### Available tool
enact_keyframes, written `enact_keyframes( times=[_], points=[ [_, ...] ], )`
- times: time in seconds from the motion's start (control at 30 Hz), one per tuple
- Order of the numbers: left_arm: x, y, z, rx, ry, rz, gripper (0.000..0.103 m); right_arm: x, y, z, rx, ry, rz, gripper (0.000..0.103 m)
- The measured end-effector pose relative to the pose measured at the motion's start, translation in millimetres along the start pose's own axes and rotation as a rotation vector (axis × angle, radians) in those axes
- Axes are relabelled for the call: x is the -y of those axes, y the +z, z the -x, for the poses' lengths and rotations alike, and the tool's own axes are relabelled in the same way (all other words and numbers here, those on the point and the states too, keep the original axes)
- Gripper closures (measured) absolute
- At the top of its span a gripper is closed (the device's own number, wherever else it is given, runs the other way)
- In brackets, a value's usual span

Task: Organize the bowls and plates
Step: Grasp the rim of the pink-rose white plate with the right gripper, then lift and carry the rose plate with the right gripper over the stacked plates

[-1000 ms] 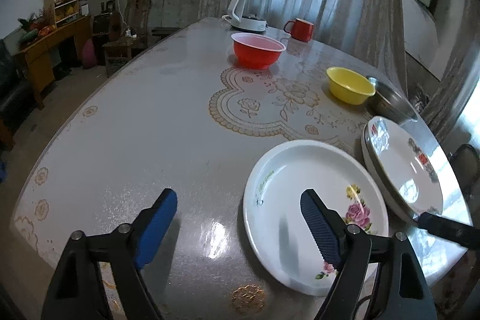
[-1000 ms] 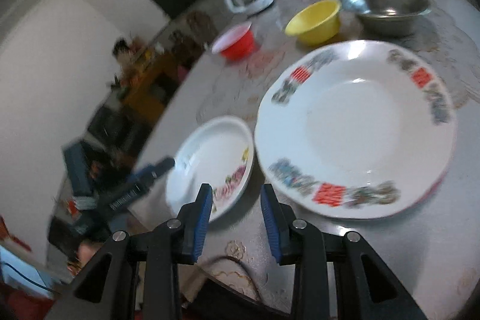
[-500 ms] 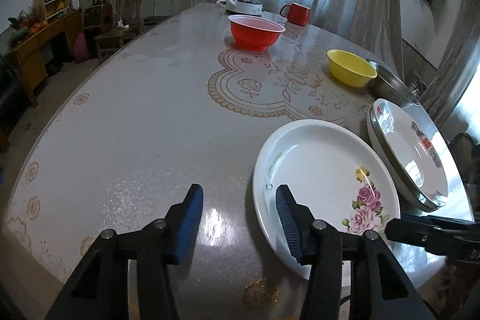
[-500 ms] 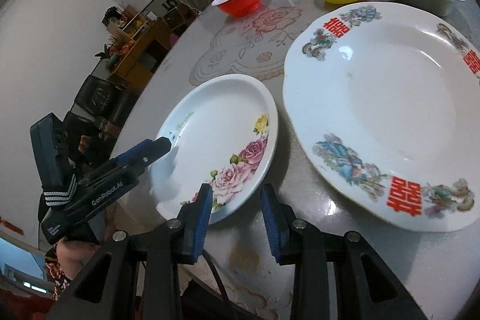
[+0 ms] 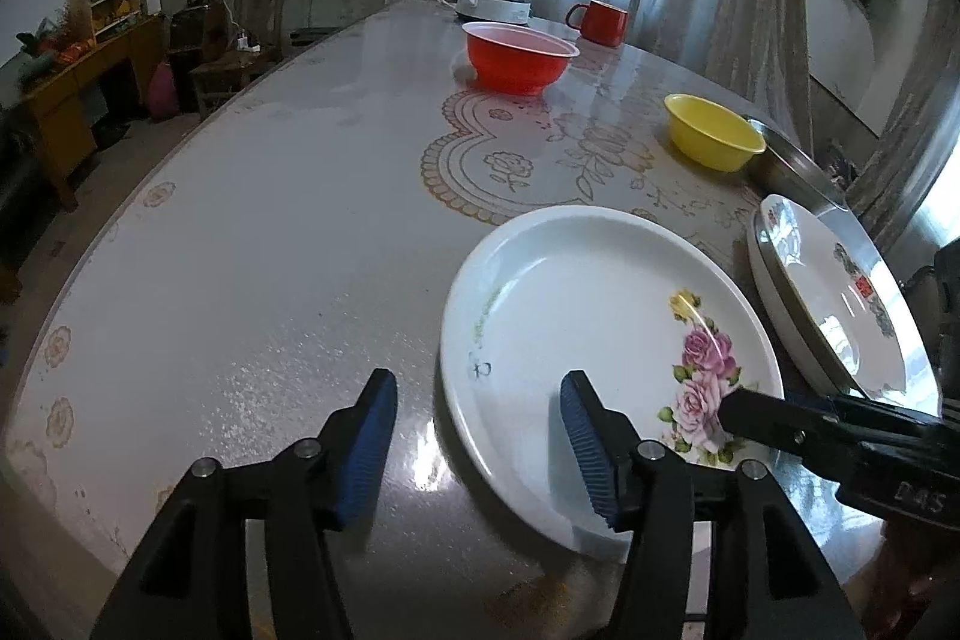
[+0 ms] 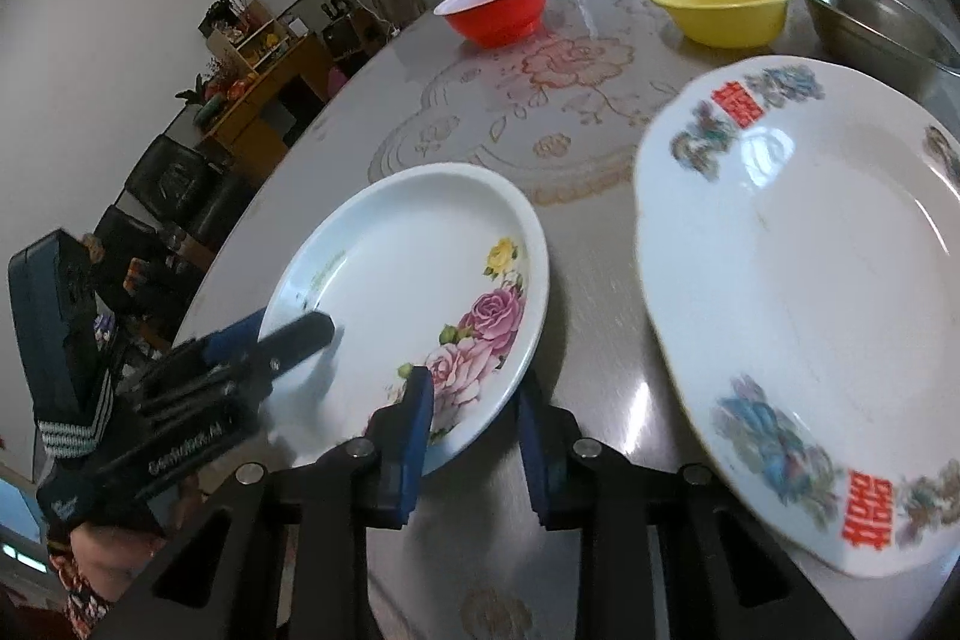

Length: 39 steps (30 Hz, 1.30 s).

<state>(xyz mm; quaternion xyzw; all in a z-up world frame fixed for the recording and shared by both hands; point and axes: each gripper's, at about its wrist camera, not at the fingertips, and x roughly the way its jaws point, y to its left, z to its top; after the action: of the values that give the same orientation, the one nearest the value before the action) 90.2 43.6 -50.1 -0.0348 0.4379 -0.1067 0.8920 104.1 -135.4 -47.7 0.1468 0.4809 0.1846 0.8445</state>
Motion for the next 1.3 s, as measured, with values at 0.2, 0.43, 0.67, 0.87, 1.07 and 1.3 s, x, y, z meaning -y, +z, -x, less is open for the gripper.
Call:
enact_keyframes(
  times=[0.2,0.43,0.67,0.87,1.07,1.3],
  points=[
    [-5.7,2.2,-2.9,0.012,0.013,0.016,0.035,-6.0,3.1,-3.4,0.045,-0.038,0.055,0.076],
    [0.6,2.5,-8.0,0.028,0.042,-0.034,0.036,-19.4,-2.9,-4.6,0.109,-0.108,0.127,0.072],
    [1.7,3.5,-11.2,0.051,0.047,-0.064,0.036,-24.7,-5.1,-6.0,0.14,-0.14,0.164,0.071],
    [3.8,2.7,-11.3,0.092,0.022,-0.089,0.05,-25.4,-4.7,-6.1,0.149,-0.143,0.171,0.073],
    [-2.7,2.0,-9.1,0.114,0.011,-0.08,0.06,-19.0,-2.6,-3.3,0.149,-0.119,0.122,0.079],
    [-2.7,0.6,-6.6,0.124,0.018,-0.088,0.06,-22.0,-7.0,3.2,0.145,-0.114,0.109,0.08]
  ],
)
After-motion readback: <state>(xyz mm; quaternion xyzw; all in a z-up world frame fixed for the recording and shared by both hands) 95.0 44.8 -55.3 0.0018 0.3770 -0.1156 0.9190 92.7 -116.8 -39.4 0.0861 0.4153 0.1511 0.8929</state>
